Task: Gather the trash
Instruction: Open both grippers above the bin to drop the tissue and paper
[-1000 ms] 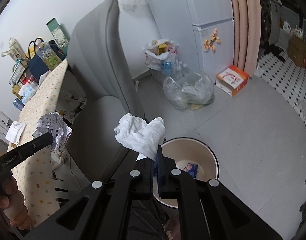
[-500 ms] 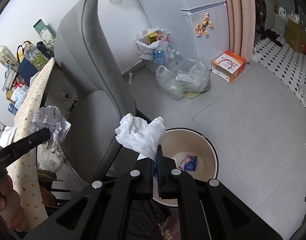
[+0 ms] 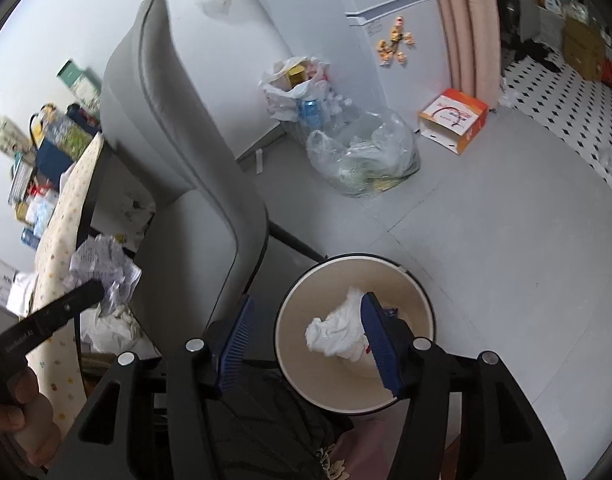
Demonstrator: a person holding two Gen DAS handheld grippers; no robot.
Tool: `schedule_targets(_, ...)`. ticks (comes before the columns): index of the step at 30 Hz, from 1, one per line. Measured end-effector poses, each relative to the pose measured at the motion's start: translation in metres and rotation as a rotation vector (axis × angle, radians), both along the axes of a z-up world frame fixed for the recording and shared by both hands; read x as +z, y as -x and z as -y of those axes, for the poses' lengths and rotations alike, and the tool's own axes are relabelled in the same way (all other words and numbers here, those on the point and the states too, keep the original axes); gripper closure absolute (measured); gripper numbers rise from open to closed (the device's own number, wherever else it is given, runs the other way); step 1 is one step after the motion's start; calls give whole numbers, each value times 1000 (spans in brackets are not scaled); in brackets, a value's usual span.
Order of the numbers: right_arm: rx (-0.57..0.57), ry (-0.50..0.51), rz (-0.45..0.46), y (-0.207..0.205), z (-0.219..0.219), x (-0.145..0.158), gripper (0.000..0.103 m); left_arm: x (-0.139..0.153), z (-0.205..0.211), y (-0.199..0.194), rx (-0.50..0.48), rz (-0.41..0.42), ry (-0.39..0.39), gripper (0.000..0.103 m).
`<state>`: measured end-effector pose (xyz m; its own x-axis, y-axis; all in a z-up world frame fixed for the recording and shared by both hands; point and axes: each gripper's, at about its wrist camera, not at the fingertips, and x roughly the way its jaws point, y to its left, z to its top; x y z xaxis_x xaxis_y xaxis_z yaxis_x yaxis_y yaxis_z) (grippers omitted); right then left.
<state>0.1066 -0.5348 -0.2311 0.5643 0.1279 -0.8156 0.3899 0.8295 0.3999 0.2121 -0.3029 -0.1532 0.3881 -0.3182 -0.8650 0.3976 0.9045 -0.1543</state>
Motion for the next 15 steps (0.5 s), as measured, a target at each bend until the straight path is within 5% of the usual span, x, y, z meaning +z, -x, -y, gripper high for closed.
schedule_targets(15,-126,74,49,51,64,36,34,-20,66,14,-143,-53,11,83)
